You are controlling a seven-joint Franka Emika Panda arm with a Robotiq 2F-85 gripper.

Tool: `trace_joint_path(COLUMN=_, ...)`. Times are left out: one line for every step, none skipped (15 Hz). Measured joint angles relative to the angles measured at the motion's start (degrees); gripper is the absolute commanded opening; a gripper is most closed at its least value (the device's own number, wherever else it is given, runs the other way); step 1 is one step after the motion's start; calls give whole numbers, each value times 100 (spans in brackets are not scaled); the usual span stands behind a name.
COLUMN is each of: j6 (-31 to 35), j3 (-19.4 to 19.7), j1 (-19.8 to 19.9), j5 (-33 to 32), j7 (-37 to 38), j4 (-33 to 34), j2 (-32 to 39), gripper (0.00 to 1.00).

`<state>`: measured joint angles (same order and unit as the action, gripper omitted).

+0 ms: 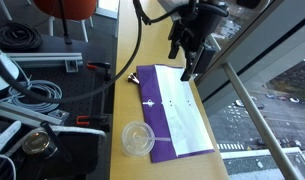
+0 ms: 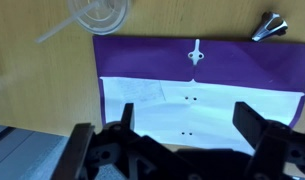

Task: Open the purple file

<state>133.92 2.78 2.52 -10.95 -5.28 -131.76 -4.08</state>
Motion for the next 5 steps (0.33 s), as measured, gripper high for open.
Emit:
trace_joint_path(j6=-163, j3=41, j1=55, j5=0, j7=-43, j4=52, j2=1, gripper=100)
trace_joint_path(j6=-310, j3=75, j1=100, j5=-1, j7=-59, j4=106, j2=-1, gripper=100)
trace_joint_path(j6=-419, j3=95, j1=131, j5=-1, j7=-68, j4=152, j2=-2, gripper=100)
trace_joint_path(j6=-458, j3=102, j1=145, j5=-1, j7=-73, j4=176, j2=-2, gripper=100)
trace_joint_path(j6=-462, j3=102, j1=148, j5=-1, j7=-73, j4=181, j2=-2, gripper=100)
